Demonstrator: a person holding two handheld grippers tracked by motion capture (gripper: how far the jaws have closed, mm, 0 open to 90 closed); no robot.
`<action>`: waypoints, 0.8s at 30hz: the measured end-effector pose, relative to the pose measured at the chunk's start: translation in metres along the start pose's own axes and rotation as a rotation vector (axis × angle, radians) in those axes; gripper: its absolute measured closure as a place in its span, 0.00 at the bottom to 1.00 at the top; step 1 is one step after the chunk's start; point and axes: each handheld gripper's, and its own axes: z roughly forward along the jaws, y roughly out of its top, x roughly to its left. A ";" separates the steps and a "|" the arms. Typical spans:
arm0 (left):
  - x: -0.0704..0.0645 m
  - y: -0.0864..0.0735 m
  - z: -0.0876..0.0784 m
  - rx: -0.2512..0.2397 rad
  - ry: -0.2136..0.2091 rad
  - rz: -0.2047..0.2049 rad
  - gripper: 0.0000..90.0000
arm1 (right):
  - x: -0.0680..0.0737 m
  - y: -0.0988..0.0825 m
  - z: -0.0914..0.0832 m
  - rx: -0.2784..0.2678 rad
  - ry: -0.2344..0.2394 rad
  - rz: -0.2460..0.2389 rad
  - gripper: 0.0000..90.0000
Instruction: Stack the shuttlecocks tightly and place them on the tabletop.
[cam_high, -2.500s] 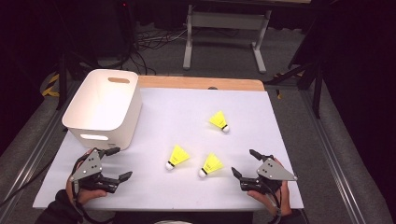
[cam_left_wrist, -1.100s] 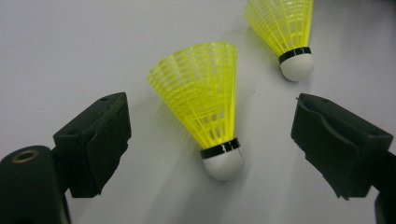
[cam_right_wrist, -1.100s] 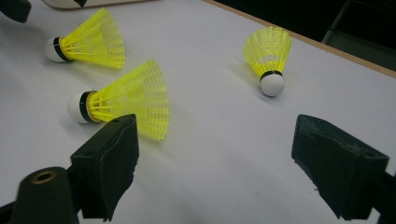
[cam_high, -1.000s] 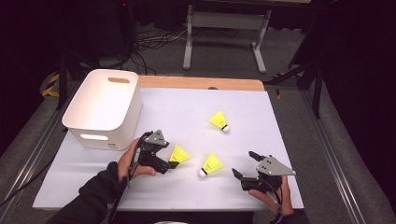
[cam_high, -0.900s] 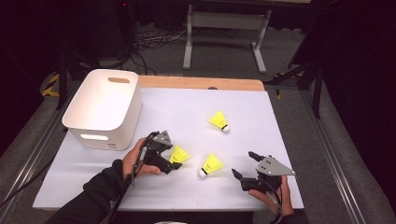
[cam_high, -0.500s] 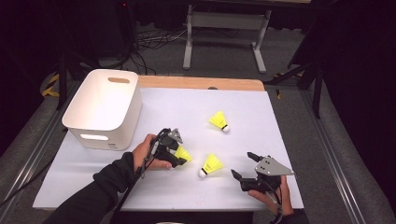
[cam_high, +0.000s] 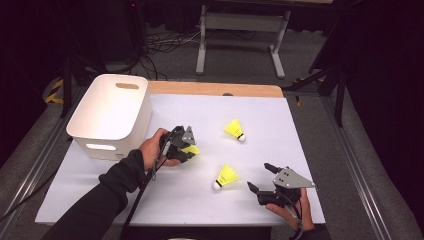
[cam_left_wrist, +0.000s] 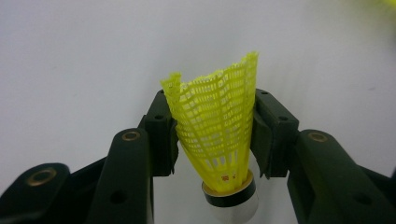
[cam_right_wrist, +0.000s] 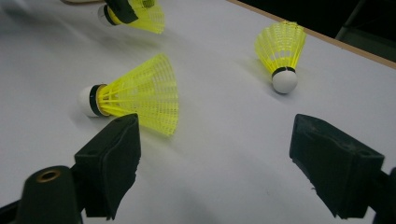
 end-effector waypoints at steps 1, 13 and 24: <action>0.000 0.000 0.000 0.000 0.000 0.000 0.62 | 0.000 0.000 0.000 0.000 0.000 0.000 0.19; 0.022 -0.007 0.019 0.099 0.070 0.021 0.60 | 0.000 -0.001 0.003 0.012 0.008 -0.002 0.19; 0.023 -0.007 0.017 -0.002 -0.021 -0.127 0.27 | -0.001 0.001 -0.002 -0.029 -0.006 0.001 0.21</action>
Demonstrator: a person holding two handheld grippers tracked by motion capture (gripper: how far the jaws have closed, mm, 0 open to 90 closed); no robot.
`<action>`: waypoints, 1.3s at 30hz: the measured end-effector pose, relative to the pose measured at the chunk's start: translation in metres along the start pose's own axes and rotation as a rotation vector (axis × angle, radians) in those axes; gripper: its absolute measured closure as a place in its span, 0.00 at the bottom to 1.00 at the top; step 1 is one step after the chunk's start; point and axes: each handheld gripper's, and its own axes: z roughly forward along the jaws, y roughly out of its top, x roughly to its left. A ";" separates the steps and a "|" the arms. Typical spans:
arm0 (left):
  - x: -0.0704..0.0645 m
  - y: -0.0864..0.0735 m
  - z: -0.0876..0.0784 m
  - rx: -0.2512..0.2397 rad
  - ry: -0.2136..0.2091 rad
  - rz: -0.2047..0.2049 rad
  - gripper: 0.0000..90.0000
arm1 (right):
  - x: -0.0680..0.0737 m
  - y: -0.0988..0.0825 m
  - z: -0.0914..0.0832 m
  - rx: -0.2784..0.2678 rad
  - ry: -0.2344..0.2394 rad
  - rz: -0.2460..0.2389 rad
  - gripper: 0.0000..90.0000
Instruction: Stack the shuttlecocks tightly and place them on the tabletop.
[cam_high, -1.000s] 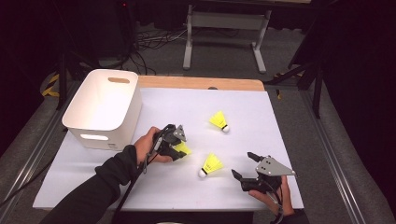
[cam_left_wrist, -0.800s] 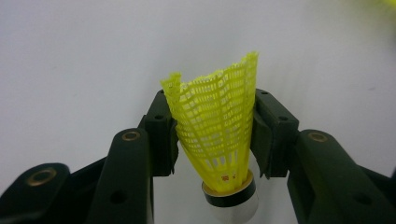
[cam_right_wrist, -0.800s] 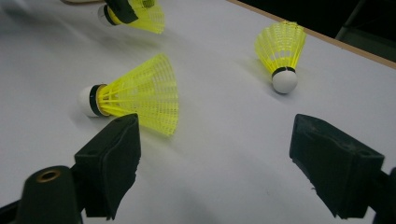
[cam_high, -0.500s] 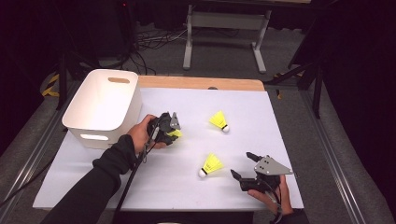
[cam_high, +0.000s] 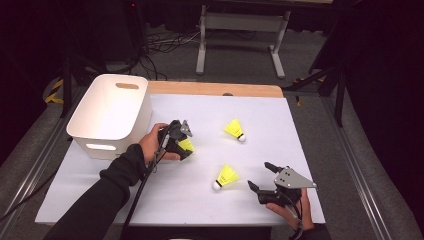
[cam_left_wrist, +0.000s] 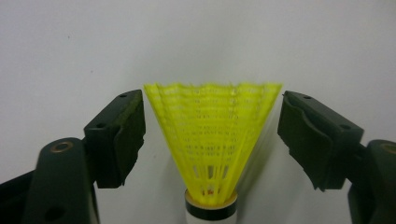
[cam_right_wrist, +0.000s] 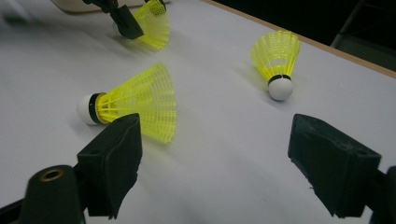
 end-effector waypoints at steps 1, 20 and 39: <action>0.000 0.001 -0.001 -0.016 -0.012 -0.029 0.27 | 0.000 0.000 -0.001 -0.004 0.002 0.004 0.21; -0.004 0.021 -0.014 0.057 -0.005 -0.054 0.84 | 0.001 0.001 -0.002 0.010 0.006 0.005 0.21; 0.017 0.020 -0.015 0.066 0.144 0.076 0.98 | 0.002 0.000 0.001 0.020 0.011 -0.009 0.22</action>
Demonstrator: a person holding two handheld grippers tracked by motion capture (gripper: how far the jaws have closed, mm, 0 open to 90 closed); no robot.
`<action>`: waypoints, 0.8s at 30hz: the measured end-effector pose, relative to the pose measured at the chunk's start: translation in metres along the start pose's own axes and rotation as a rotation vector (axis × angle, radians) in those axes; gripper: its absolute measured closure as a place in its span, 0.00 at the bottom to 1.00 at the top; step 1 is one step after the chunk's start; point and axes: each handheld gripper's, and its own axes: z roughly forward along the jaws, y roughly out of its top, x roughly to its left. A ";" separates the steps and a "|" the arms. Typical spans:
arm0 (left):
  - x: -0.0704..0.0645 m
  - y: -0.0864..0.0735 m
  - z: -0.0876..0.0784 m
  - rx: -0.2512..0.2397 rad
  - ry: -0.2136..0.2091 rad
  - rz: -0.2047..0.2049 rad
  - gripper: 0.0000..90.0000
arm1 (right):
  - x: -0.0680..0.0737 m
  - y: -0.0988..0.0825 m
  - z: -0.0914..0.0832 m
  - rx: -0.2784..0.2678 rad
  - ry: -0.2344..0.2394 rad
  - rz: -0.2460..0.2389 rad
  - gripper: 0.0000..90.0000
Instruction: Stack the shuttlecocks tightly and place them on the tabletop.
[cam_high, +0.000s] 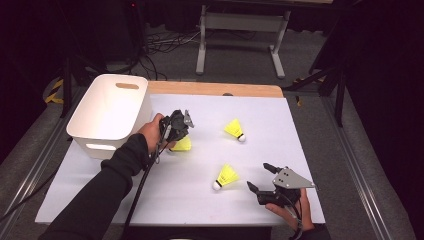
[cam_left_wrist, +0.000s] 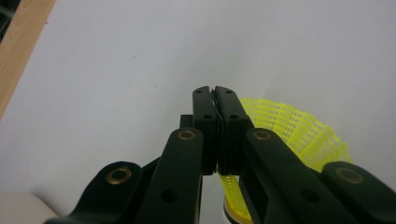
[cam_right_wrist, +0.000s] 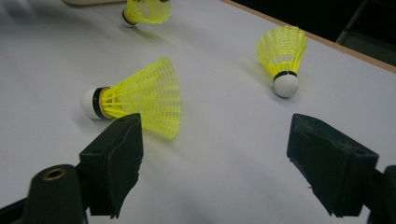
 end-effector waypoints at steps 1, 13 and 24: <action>0.000 0.000 0.000 0.000 0.000 0.000 0.98 | 0.000 0.000 0.000 0.000 0.000 0.000 0.22; -0.001 0.005 0.004 0.038 0.005 0.036 0.98 | 0.002 -0.001 0.003 0.019 0.001 -0.012 0.22; -0.007 0.000 0.017 0.034 -0.042 0.043 0.94 | 0.003 -0.001 0.003 0.017 0.007 -0.019 0.21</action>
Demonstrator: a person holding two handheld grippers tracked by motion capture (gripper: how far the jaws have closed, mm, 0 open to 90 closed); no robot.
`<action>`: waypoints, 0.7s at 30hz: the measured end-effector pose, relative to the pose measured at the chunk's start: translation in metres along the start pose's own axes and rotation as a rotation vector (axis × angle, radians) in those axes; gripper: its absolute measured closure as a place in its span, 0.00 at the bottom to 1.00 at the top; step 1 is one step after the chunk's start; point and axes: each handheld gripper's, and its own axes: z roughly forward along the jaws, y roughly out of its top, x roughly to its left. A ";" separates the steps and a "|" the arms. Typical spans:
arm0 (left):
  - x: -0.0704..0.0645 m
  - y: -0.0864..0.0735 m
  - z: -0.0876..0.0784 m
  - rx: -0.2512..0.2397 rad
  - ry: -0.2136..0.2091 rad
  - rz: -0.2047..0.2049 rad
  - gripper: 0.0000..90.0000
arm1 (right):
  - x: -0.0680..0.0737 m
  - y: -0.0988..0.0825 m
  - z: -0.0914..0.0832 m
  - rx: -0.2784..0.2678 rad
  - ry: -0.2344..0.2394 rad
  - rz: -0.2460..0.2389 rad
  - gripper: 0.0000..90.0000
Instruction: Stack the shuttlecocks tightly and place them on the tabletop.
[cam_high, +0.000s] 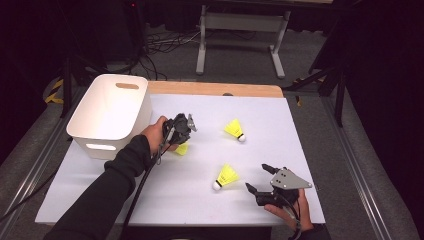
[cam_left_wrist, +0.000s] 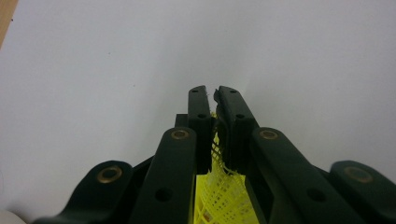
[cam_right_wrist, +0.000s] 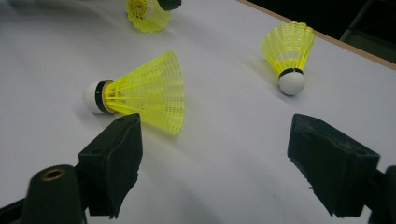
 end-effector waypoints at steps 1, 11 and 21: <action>0.000 0.000 0.001 0.003 0.003 -0.006 0.93 | 0.000 0.000 0.000 0.001 0.000 0.002 0.21; 0.003 -0.001 0.002 -0.011 0.030 -0.007 0.86 | 0.000 0.000 0.001 0.006 0.000 0.004 0.21; 0.001 -0.002 -0.008 -0.039 0.048 -0.018 0.68 | -0.001 0.000 0.001 0.006 -0.008 0.003 0.21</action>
